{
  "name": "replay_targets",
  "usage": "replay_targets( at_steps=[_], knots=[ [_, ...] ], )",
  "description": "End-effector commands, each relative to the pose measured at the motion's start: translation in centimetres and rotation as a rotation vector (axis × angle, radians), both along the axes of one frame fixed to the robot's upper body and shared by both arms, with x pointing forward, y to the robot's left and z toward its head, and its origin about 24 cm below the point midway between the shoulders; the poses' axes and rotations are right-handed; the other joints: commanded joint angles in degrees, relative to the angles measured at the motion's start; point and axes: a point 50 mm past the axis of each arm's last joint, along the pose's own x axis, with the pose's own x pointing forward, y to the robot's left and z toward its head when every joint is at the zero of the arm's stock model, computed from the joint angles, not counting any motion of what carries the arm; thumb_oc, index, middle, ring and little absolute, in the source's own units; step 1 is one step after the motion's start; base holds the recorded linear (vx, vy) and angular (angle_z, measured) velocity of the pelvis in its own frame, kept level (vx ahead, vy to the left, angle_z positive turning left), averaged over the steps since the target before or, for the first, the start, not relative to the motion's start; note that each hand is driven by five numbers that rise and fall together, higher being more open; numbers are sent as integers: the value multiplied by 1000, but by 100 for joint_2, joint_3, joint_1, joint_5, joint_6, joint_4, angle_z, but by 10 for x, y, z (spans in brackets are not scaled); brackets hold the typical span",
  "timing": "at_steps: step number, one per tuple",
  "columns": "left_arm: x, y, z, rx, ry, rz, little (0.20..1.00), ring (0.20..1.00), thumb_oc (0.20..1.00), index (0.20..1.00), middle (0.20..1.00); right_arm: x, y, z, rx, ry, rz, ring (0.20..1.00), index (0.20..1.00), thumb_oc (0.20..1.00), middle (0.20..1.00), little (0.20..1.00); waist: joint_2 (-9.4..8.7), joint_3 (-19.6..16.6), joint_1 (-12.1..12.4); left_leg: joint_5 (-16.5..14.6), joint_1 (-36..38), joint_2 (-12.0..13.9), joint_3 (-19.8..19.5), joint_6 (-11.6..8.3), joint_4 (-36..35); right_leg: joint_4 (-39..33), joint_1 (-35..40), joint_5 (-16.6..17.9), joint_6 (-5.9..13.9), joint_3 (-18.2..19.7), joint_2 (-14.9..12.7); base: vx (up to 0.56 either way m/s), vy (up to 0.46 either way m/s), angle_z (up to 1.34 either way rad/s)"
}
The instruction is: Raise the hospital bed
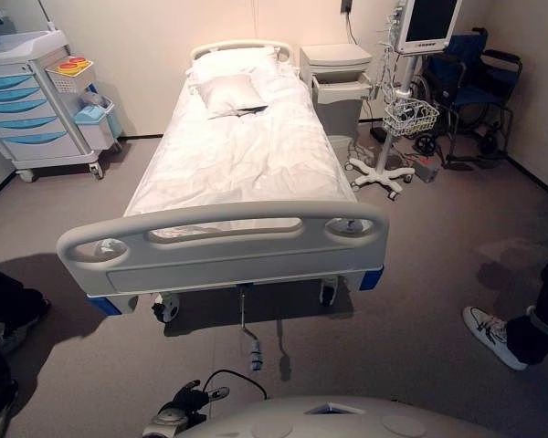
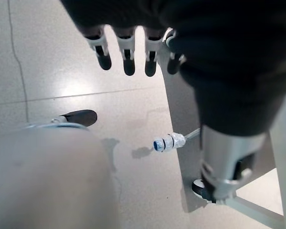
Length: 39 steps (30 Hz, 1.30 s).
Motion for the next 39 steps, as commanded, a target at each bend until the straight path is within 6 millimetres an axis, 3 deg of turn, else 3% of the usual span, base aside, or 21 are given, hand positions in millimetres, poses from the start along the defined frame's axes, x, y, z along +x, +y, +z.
replay_targets(
  at_steps=[1, 28, 39],
  knots=[
    [17, -13, 0, -38, -26, -24, 1000, 1000, 1000, 1000, 1000, 17, 9, -1, 10, -2, 31, 1000, 1000, 1000, 1000, 1000, -169, 207, 45, -301, 322, -402, 101, 465, 150, 388, -160, 279, 173, 165, -138, 0, 0, 0],
    [17, -12, 0, -27, -19, -23, 1000, 1000, 1000, 1000, 1000, 19, 10, -1, 13, -1, 28, 1000, 1000, 1000, 1000, 1000, -193, 229, 66, -295, 285, -395, 99, 477, 104, 349, -210, 305, 173, 171, -116, 0, 0, 0],
    [24, -8, 2, -5, -44, -35, 1000, 1000, 1000, 1000, 1000, 24, 3, 1, -8, -26, -22, 1000, 1000, 1000, 1000, 1000, -239, 494, 16, -107, -113, -360, 79, 437, 31, 246, -577, 436, 162, 160, -75, -34, -4, 0]
  ],
)
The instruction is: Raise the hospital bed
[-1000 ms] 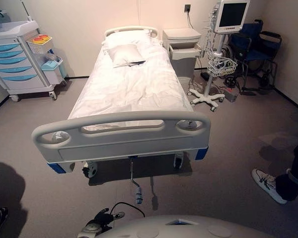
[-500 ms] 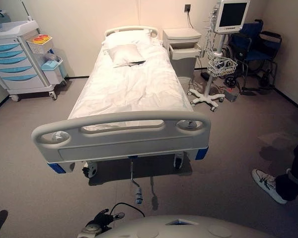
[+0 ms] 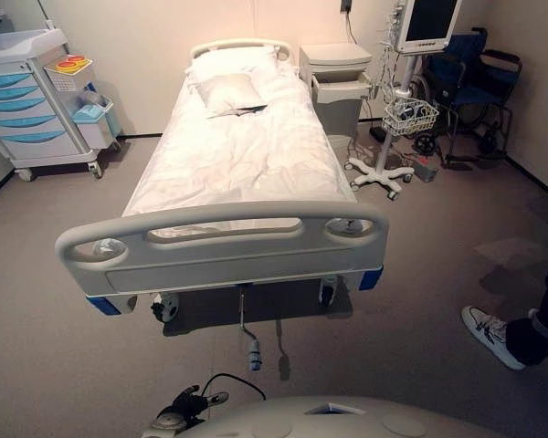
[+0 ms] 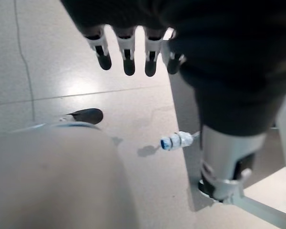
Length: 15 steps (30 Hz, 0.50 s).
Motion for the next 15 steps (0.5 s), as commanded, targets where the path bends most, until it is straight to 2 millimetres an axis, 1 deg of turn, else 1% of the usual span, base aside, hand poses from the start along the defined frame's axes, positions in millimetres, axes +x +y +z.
replay_targets(
  at_steps=[1, 5, 8, 9, 10, 11, 13, 14, 15],
  knots=[
    [29, -10, 3, -8, -63, -34, 1000, 1000, 1000, 1000, 1000, 24, 4, 1, -2, -33, -5, 1000, 1000, 1000, 1000, 1000, -217, 487, 14, -117, 114, -371, 88, 439, 4, 243, -365, 429, 169, 167, -94, -67, -15, 0],
    [36, -9, 5, 4, -85, -52, 1000, 1000, 1000, 1000, 1000, 29, 2, 2, -8, -51, -13, 1000, 1000, 1000, 1000, 1000, -242, 606, 1, -59, -61, -365, 84, 428, 4, 189, -519, 509, 169, 161, -77, -69, -11, 1],
    [48, -7, 9, 17, -125, -54, 1000, 1000, 1000, 1000, 1000, 46, -1, 7, -18, -105, -17, 1000, 1000, 1000, 1000, 1000, -251, 824, -31, 35, -343, -362, 90, 422, 4, 167, -816, 619, 173, 196, -70, -134, -4, 1],
    [48, -8, 9, 17, -125, -54, 1000, 1000, 1000, 1000, 1000, 46, -1, 7, -18, -105, -17, 1000, 1000, 1000, 1000, 1000, -251, 818, -30, 37, -352, -362, 91, 423, 4, 169, -827, 620, 172, 198, -70, -151, 1, 2],
    [55, -7, 11, 24, -147, -50, 1000, 1000, 1000, 1000, 1000, 55, -2, 9, -19, -135, -18, 1000, 1000, 1000, 1000, 1000, -253, 929, -36, 94, -514, -356, 105, 421, 4, 172, -1014, 676, 171, 232, -67, -93, 2, 1],
    [55, -7, 11, 24, -147, -49, 1000, 1000, 1000, 1000, 1000, 55, -2, 9, -19, -135, -18, 1000, 1000, 1000, 1000, 1000, -253, 921, -35, 96, -524, -356, 107, 422, 4, 176, -1027, 676, 170, 235, -68, -159, 3, 0],
    [65, -4, 15, 31, -191, -17, 1000, 1000, 1000, 1000, 1000, 68, -4, 13, -26, -182, -26, 1000, 1000, 1000, 1000, 1000, -260, 1076, -38, 171, -760, -348, 131, 430, 16, 198, -1293, 755, 170, 271, -71, -110, 3, -2],
    [65, -4, 15, 31, -192, -17, 1000, 1000, 1000, 1000, 1000, 69, -4, 13, -26, -182, -26, 1000, 1000, 1000, 1000, 1000, -261, 1071, -37, 172, -769, -348, 133, 430, 18, 202, -1304, 755, 170, 273, -72, -73, 2, -2],
    [69, -5, 17, 31, -209, -6, 1000, 1000, 1000, 1000, 1000, 73, -4, 15, -28, -199, -29, 1000, 1000, 1000, 1000, 1000, -268, 1122, -38, 192, -847, -346, 132, 433, 27, 208, -1395, 781, 167, 290, -71, -71, -3, -1]
  ],
)
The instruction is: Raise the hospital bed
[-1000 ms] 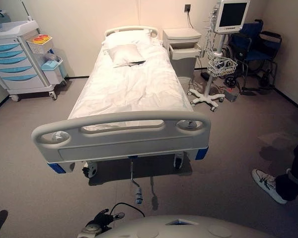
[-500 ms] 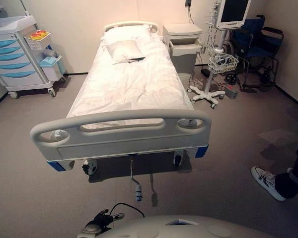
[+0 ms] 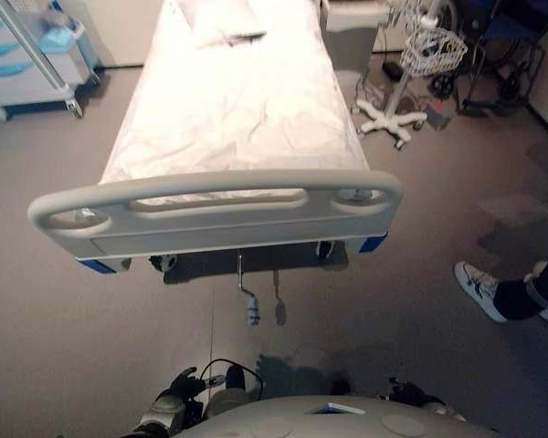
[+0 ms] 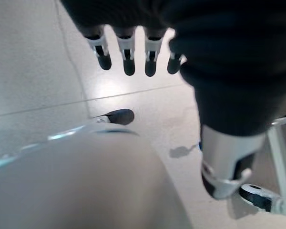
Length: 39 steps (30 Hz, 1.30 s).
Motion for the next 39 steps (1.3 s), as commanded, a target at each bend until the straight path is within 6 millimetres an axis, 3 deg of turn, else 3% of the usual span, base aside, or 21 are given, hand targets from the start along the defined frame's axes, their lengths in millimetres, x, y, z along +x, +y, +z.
replay_targets(
  at_steps=[1, 4, 9, 10, 12, 13, 14, 15, 21, 22, 23, 24, 25, 28, 39],
  knots=[
    [32, -13, 8, -25, -109, 20, 1000, 1000, 1000, 1000, 1000, 26, 2, 6, 0, -81, -18, 1000, 1000, 1000, 1000, 1000, -184, 176, -31, 144, 27, -361, 167, 394, -178, 79, -566, 701, 210, 293, -59, -120, -5, -3],
    [55, -13, 18, -32, -207, 49, 1000, 1000, 1000, 1000, 1000, 41, 0, 12, -9, -138, -30, 1000, 1000, 1000, 1000, 1000, -220, 406, -53, 241, -291, -357, 163, 397, -135, 136, -897, 782, 200, 342, -55, -113, -2, -4],
    [76, -17, 30, -48, -299, 64, 1000, 1000, 1000, 1000, 1000, 47, -3, 15, -17, -162, -43, 1000, 1000, 1000, 1000, 1000, -232, 528, -85, 301, -524, -362, 170, 402, -133, 148, -1125, 829, 198, 344, -52, -63, -5, -4],
    [89, -20, 38, -57, -355, 65, 1000, 1000, 1000, 1000, 1000, 51, -5, 17, -22, -179, -50, 1000, 1000, 1000, 1000, 1000, -231, 611, -95, 331, -623, -361, 157, 403, -124, 159, -1226, 851, 195, 348, -54, -35, -3, -3],
    [89, -20, 38, -57, -355, 65, 1000, 1000, 1000, 1000, 1000, 51, -5, 17, -22, -179, -50, 1000, 1000, 1000, 1000, 1000, -231, 606, -94, 332, -630, -361, 157, 403, -122, 162, -1234, 850, 195, 349, -54, -44, 1, -3],
    [106, -24, 49, -78, -431, 76, 1000, 1000, 1000, 1000, 1000, 62, -5, 22, -29, -214, -54, 1000, 1000, 1000, 1000, 1000, -227, 726, -113, 375, -765, -349, 148, 399, -114, 180, -1372, 872, 185, 378, -56, -52, 6, -2],
    [106, -24, 49, -78, -431, 76, 1000, 1000, 1000, 1000, 1000, 62, -5, 22, -29, -214, -54, 1000, 1000, 1000, 1000, 1000, -227, 723, -112, 375, -771, -349, 149, 399, -113, 184, -1379, 871, 185, 379, -56, -94, 6, -6],
    [120, -27, 60, -85, -489, 68, 1000, 1000, 1000, 1000, 1000, 73, -6, 27, -33, -252, -52, 1000, 1000, 1000, 1000, 1000, -232, 818, -131, 401, -897, -348, 148, 393, -82, 203, -1493, 894, 182, 385, -53, -40, 0, -5],
    [148, -31, 84, -108, -612, 91, 1000, 1000, 1000, 1000, 1000, 101, -8, 43, -35, -354, -72, 1000, 1000, 1000, 1000, 1000, -238, 962, -130, 449, -1107, -332, 143, 377, -77, 231, -1729, 950, 180, 400, -38, -28, 3, -3],
    [148, -31, 84, -108, -612, 91, 1000, 1000, 1000, 1000, 1000, 101, -8, 43, -35, -354, -72, 1000, 1000, 1000, 1000, 1000, -238, 962, -130, 449, -1107, -332, 143, 377, -77, 231, -1729, 950, 180, 400, -38, -49, 32, 0],
    [158, -18, 100, -110, -696, 134, 1000, 1000, 1000, 1000, 1000, 101, 5, 50, 10, -436, -10, 1000, 1000, 1000, 1000, 1000, -317, 1043, -232, 492, -1226, -298, 217, 363, -80, 218, -1903, 1000, 186, 468, 6, -42, 31, -2],
    [158, -18, 100, -110, -696, 133, 1000, 1000, 1000, 1000, 1000, 100, 5, 49, 10, -435, -11, 1000, 1000, 1000, 1000, 1000, -317, 1038, -230, 491, -1229, -298, 219, 363, -79, 219, -1907, 999, 186, 470, 6, -81, 32, -7],
    [167, -12, 113, -100, -757, 160, 1000, 1000, 1000, 1000, 1000, 99, 10, 55, 23, -488, 19, 1000, 1000, 1000, 1000, 1000, -389, 1115, -274, 508, -1319, -290, 237, 356, -59, 228, -2001, 1020, 189, 491, 14, -54, 2, -23],
    [173, -6, 124, -94, -809, 200, 1000, 1000, 1000, 1000, 1000, 95, 16, 58, 39, -517, 44, 1000, 1000, 1000, 1000, 1000, -471, 1226, -315, 515, -1408, -288, 251, 369, -52, 250, -2132, 1059, 197, 540, 30, -45, 7, -19],
    [199, -4, 154, -93, -916, 197, 1000, 1000, 1000, 1000, 1000, 97, 8, 59, 19, -525, 37, 1000, 1000, 1000, 1000, 1000, -659, 1428, -444, 564, -1851, -259, 275, 382, 60, 280, -2601, 1194, 198, 636, 50, -39, 5, -10]
  ],
)
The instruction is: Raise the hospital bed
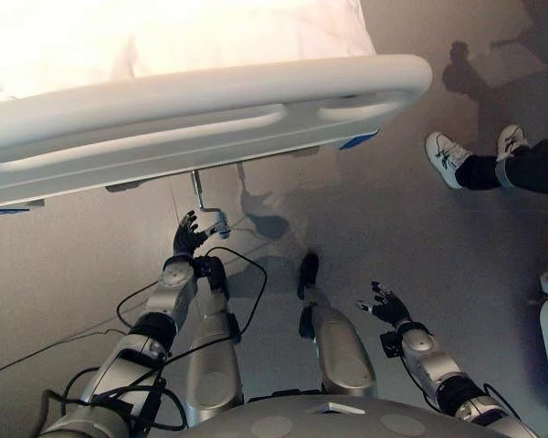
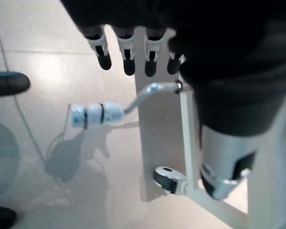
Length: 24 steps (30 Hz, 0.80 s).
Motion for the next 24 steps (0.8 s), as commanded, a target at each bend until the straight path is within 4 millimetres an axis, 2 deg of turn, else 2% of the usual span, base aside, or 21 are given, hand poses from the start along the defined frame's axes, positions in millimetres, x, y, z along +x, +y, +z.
replay_targets(
  at_steps=[1, 6, 7, 17, 18, 24],
  knots=[
    [13, 6, 19, -13, -85, 48, 1000, 1000, 1000, 1000, 1000, 2, -11, 5, -41, -30, 5, 1000, 1000, 1000, 1000, 1000, -158, -45, -60, 324, -346, -269, -201, 225, -156, -105, -673, 889, 330, 92, 139, 46, 4, 0],
    [19, 6, 27, -19, -109, 52, 1000, 1000, 1000, 1000, 1000, 4, -12, 7, -39, -43, 4, 1000, 1000, 1000, 1000, 1000, -226, -30, -102, 345, -504, -267, -227, 226, -132, -101, -821, 924, 326, 97, 148, 7, 0, 0],
    [26, 5, 36, -16, -136, 52, 1000, 1000, 1000, 1000, 1000, 7, -11, 9, -36, -57, 1, 1000, 1000, 1000, 1000, 1000, -268, -8, -133, 367, -629, -271, -244, 232, -137, -107, -935, 954, 326, 111, 153, 0, 0, 0],
    [44, 8, 61, -1, -200, 67, 1000, 1000, 1000, 1000, 1000, 14, -8, 15, -18, -99, 8, 1000, 1000, 1000, 1000, 1000, -411, 28, -246, 419, -958, -271, -306, 230, -120, -148, -1240, 1054, 335, 105, 175, -9, -1, 0],
    [49, 7, 69, 4, -217, 72, 1000, 1000, 1000, 1000, 1000, 14, -8, 16, -15, -106, 7, 1000, 1000, 1000, 1000, 1000, -459, 62, -281, 433, -1058, -281, -315, 237, -128, -180, -1319, 1101, 338, 110, 174, -40, -3, -1],
    [55, 9, 74, 19, -215, 80, 1000, 1000, 1000, 1000, 1000, 15, -7, 17, -12, -116, 15, 1000, 1000, 1000, 1000, 1000, -523, 115, -340, 457, -1225, -287, -339, 246, -124, -187, -1488, 1147, 343, 123, 183, -17, -3, -1]
  ],
)
